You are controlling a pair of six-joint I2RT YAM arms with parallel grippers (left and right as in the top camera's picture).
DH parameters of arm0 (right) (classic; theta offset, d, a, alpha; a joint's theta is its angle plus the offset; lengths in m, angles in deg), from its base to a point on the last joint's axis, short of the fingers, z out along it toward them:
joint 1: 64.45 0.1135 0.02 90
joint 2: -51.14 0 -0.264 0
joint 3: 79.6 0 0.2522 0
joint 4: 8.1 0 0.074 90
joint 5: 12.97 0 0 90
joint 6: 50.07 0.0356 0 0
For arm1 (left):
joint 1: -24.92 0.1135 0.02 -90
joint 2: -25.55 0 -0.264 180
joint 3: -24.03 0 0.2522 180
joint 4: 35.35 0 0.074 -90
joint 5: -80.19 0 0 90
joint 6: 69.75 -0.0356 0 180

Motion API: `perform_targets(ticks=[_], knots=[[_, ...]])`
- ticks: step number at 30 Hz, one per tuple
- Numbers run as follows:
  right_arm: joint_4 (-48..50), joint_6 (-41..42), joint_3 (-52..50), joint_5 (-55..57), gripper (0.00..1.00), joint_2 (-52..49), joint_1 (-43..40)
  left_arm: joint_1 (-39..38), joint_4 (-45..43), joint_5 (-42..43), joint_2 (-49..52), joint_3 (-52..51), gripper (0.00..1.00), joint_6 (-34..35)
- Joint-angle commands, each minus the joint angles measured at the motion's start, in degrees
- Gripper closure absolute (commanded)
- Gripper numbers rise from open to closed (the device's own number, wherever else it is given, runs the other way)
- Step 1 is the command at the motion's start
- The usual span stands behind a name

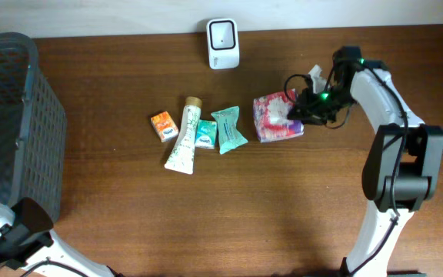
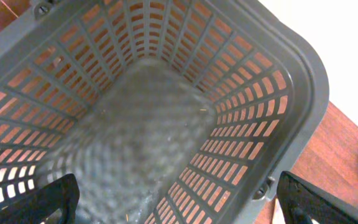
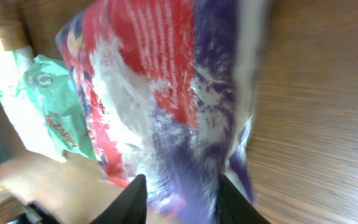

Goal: Scan the item barcode

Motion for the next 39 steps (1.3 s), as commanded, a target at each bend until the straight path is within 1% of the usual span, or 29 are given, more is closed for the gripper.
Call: perform_targets(ticks=[1,2,4,5,6,7,10,12,15,18,19,20,21,22,23,24,26,27,28,29,30,32,33,35,36,37,38,39], knots=[[-6.60,1.55,7.43,14.51,0.48,0.50,0.26,0.13,0.04,0.02,-0.92,0.42,0.01,-0.72],[-9.84,1.51,9.84,14.80,0.37,0.50,0.68,0.13,0.04,0.02,-0.92,0.42,0.01,-0.72],[-10.05,1.18,10.12,14.95,0.37,0.50,3.72,0.13,0.07,0.04,-0.92,0.42,0.01,-0.72],[-8.92,1.14,10.12,17.53,0.37,0.50,7.65,0.13,0.04,0.02,-0.92,0.42,0.01,-0.72],[-8.17,2.19,10.12,20.02,0.37,0.50,9.64,0.13,0.07,0.02,-0.92,0.42,0.01,-0.72],[-6.49,5.97,10.12,27.12,0.37,0.48,13.81,0.13,0.04,0.02,-0.92,0.42,0.01,-0.72],[-3.69,13.00,10.08,47.84,0.37,0.35,24.72,0.13,0.04,0.02,-0.92,0.42,0.01,-0.72],[0.20,14.69,8.66,55.78,0.37,0.24,30.08,0.13,0.04,0.02,-0.92,0.42,0.01,-0.72],[8.09,14.82,2.14,57.07,0.38,0.24,33.33,0.13,0.07,0.02,-0.92,0.42,0.01,-0.72],[15.45,14.80,-7.45,59.87,0.40,0.24,32.22,0.13,0.04,0.02,-0.92,0.42,0.01,-0.72],[17.53,14.80,-9.84,59.80,0.46,0.24,31.69,0.13,0.04,0.02,-0.92,0.42,0.01,-0.72],[18.82,14.80,-12.15,59.84,0.67,0.24,31.26,0.13,0.04,0.02,-0.92,0.42,0.01,-0.72],[18.75,14.82,-12.20,59.82,0.79,0.24,31.28,0.13,0.04,0.02,-0.92,0.42,0.01,-0.72],[17.77,14.82,-10.91,59.80,0.94,0.50,31.28,0.13,0.04,0.02,-0.92,0.42,0.01,-0.72],[15.85,14.84,-8.72,59.54,0.96,0.70,31.15,0.13,0.04,0.02,-0.92,0.42,0.01,-0.72],[12.33,14.84,-4.46,57.77,0.96,0.94,30.60,0.13,0.04,0.02,-0.92,0.42,0.01,-0.72],[5.20,14.01,6.23,46.42,0.96,1.03,27.85,0.13,0.04,0.02,-0.92,0.42,0.01,-0.72],[1.36,9.29,12.11,32.83,0.96,1.03,24.74,0.13,0.04,0.02,-0.92,0.42,0.01,-0.72],[-0.96,5.90,14.84,21.53,0.96,1.03,21.92,0.13,0.04,0.02,-0.92,0.42,0.01,-0.72],[-2.34,3.21,15.76,7.32,0.96,1.03,17.88,0.13,0.04,0.02,-0.92,0.42,0.01,-0.72],[-2.73,1.99,14.91,-4.24,0.96,0.87,13.29,0.13,0.04,0.02,-0.92,0.42,0.01,-0.72],[-2.34,-1.01,11.23,-18.25,0.96,0.48,7.15,0.13,0.04,0.02,-0.92,0.42,0.01,-0.72],[-1.20,-0.94,8.61,-21.24,0.96,0.35,5.01,0.13,0.04,0.02,-0.92,0.42,0.01,-0.72],[3.98,-0.70,-0.72,-20.68,0.96,0.35,-1.66,0.13,0.07,0.02,-0.92,0.42,0.01,-0.72],[4.35,-0.72,-2.08,-19.74,0.94,0.35,-3.52,0.13,0.04,0.02,-0.92,0.42,0.01,-0.72],[3.45,-1.07,-2.71,-16.37,0.78,0.35,-6.25,0.13,0.04,0.02,-0.92,0.42,0.01,-0.72],[0.68,-2.51,-1.97,-11.61,0.57,0.59,-9.79,0.13,0.04,0.02,-0.92,0.42,0.01,-0.72],[-1.42,-2.47,-0.72,-8.72,0.52,0.61,-11.85,0.13,0.04,0.02,-0.92,0.42,0.01,-0.72]])
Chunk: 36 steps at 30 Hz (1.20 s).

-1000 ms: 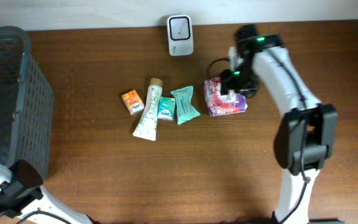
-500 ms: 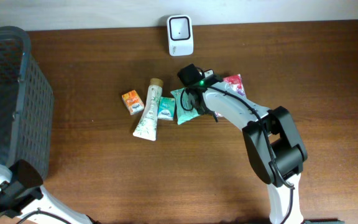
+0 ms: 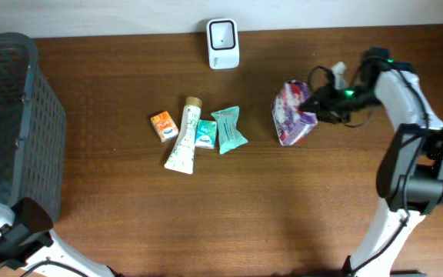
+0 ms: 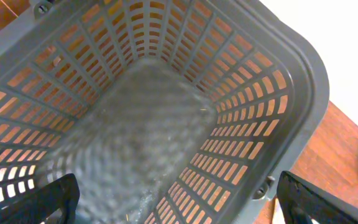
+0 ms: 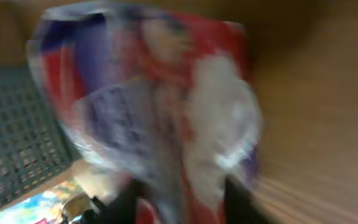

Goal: Scan the item barcode

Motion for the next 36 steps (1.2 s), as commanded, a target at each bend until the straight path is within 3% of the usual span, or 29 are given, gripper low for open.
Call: perform_targets(ticks=[1,2,4,8,12,15,17,19,21,22,24,28,30,31,33,36], knots=[[-4.83,-1.81,3.41,7.89,0.49,0.57,-5.73,0.13,0.02,0.02,-0.92,0.42,0.01,-0.72],[-6.43,-3.02,4.44,7.67,0.43,0.61,-6.88,0.13,0.02,0.02,-0.92,0.42,0.01,-0.72],[-6.69,-7.30,4.55,7.93,0.14,0.59,-6.71,0.13,0.02,0.02,-0.92,0.42,0.01,-0.72],[-0.22,-8.79,4.52,18.32,0.08,0.48,-5.60,0.13,0.02,0.02,-0.92,0.42,0.01,-0.74],[4.87,-8.61,4.48,18.40,0.09,0.02,-5.53,0.13,0.02,0.02,-0.92,0.42,0.01,-0.72],[5.27,-8.61,4.48,15.82,0.34,-2.97,-5.49,0.13,0.02,0.02,-0.92,0.42,0.01,-0.74],[5.07,-8.61,4.48,10.16,0.39,-6.23,-5.33,0.13,0.02,0.02,-0.92,0.42,0.01,-0.72],[4.70,-8.61,4.48,9.25,0.53,-9.22,-4.57,0.13,0.02,0.02,-0.92,0.42,0.01,-0.72],[4.15,-8.61,4.48,7.96,0.79,-9.99,-3.19,0.13,0.02,0.02,-0.92,0.42,0.01,-0.72],[3.08,-8.61,4.59,1.46,0.96,-9.75,-2.10,0.13,0.04,0.02,-0.92,0.42,0.01,-0.72],[3.02,-8.61,6.64,-9.27,0.96,-7.85,-1.33,0.13,0.02,0.02,-0.92,0.42,0.01,-0.72],[4.22,-8.41,16.33,-10.80,0.96,-0.83,2.49,0.13,0.02,0.02,-0.92,0.42,0.01,-0.72],[12.57,-8.35,19.02,-10.80,0.96,3.26,6.51,0.13,0.02,0.02,-0.92,0.42,0.01,-0.72],[18.49,-4.81,19.06,-10.67,0.96,4.76,8.52,0.13,0.02,0.02,-0.92,0.42,0.01,-0.72],[32.24,11.32,19.04,-8.79,0.96,5.05,12.59,0.13,0.02,0.02,-0.92,0.42,0.01,-0.72],[40.35,16.35,19.06,-4.83,0.96,5.05,19.15,0.13,0.02,0.02,-0.92,0.42,0.01,-0.72]])
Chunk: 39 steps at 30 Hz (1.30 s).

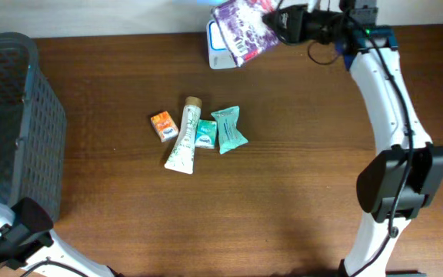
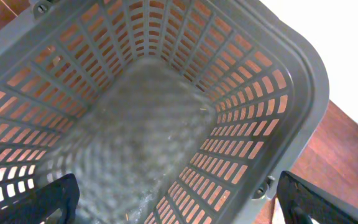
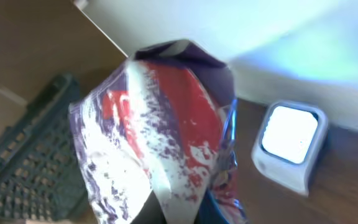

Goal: Scan the item barcode

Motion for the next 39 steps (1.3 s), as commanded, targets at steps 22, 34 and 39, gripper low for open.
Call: perform_targets(ticks=[22,34,39], knots=[[-34.53,3.52,-10.47,71.17,0.60,-0.20,0.90,0.13,-0.02,0.02,-0.92,0.42,0.01,-0.72],[-27.63,-20.02,-9.92,12.98,0.26,-15.21,-19.61,0.13,-0.02,0.02,-0.92,0.42,0.01,-0.70],[-30.25,-20.15,-9.86,13.22,0.94,-16.44,-19.56,0.13,-0.02,0.02,-0.92,0.42,0.01,-0.70]])
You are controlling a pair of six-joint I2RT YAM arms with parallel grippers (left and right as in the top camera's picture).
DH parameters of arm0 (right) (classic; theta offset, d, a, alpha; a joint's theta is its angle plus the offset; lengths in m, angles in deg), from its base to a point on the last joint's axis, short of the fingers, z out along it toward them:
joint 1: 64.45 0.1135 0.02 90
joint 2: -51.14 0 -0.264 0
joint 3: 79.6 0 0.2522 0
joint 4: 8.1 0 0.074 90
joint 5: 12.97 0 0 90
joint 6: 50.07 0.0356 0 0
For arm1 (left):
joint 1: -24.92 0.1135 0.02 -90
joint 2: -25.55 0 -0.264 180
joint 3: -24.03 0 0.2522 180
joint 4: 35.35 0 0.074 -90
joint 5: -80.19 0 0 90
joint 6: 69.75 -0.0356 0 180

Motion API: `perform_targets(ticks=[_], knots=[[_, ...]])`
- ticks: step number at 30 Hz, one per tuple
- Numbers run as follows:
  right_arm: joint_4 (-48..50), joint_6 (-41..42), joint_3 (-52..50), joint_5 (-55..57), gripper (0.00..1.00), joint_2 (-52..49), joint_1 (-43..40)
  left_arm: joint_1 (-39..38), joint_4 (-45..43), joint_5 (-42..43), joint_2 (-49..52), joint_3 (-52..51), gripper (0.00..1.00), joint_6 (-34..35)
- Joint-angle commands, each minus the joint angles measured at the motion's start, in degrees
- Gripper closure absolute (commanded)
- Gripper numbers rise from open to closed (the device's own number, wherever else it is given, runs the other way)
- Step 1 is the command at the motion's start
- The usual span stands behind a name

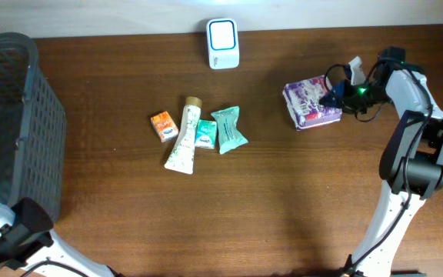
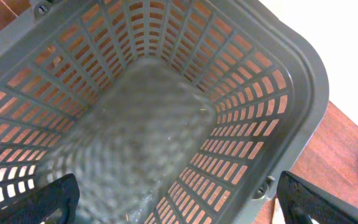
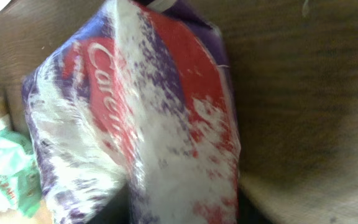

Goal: Scan the item barcode

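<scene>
The white barcode scanner [image 1: 223, 33] stands at the table's back edge. A purple, red and white tissue pack [image 1: 311, 103] is low at the table's right side, well to the right of the scanner. My right gripper [image 1: 337, 96] is shut on its right end. In the right wrist view the pack [image 3: 142, 112] fills the frame and hides the fingers. My left gripper [image 2: 179, 205] hangs open over the grey basket [image 2: 291, 81], its fingertips [image 2: 55, 199] wide apart with nothing between them.
An orange packet [image 1: 164, 125], a white tube [image 1: 184, 144], a small teal pack [image 1: 205, 133] and a green packet [image 1: 228, 128] lie together mid-table. The grey basket [image 1: 6, 115] stands at the left edge. The wall runs behind the scanner.
The tissue pack was held up by the scanner at the table's back. Now my right gripper has it down at the right side of the table. The left arm has not moved.
My right gripper was on the tissue pack lying on the table right of the green packet. Then the pack was tipped up off the wood, then held by the scanner. Now it is low at the right again. The left gripper stayed over the basket.
</scene>
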Motion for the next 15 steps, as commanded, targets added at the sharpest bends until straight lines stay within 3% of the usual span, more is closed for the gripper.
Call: perform_targets(ticks=[1,5,7,9,11,15], knots=[[-1.70,-0.22,0.90,-1.36,0.96,-0.59,0.24,0.13,0.02,0.02,-0.87,0.42,0.01,-0.70],[-1.88,5.44,0.90,6.75,0.96,7.06,1.11,0.13,0.02,0.02,-0.87,0.42,0.01,-0.70],[-1.90,12.87,0.90,21.81,0.96,13.51,3.34,0.13,0.02,0.02,-0.87,0.42,0.01,-0.70],[-3.30,14.23,0.90,38.84,0.96,17.68,7.78,0.13,0.02,0.02,-0.87,0.42,0.01,-0.70],[-6.01,17.92,0.85,57.66,0.96,17.42,13.03,0.13,0.02,0.02,-0.87,0.42,0.01,-0.70],[-7.96,19.61,0.81,66.66,0.96,12.13,22.62,0.13,0.02,0.02,-0.87,0.42,0.01,-0.70]])
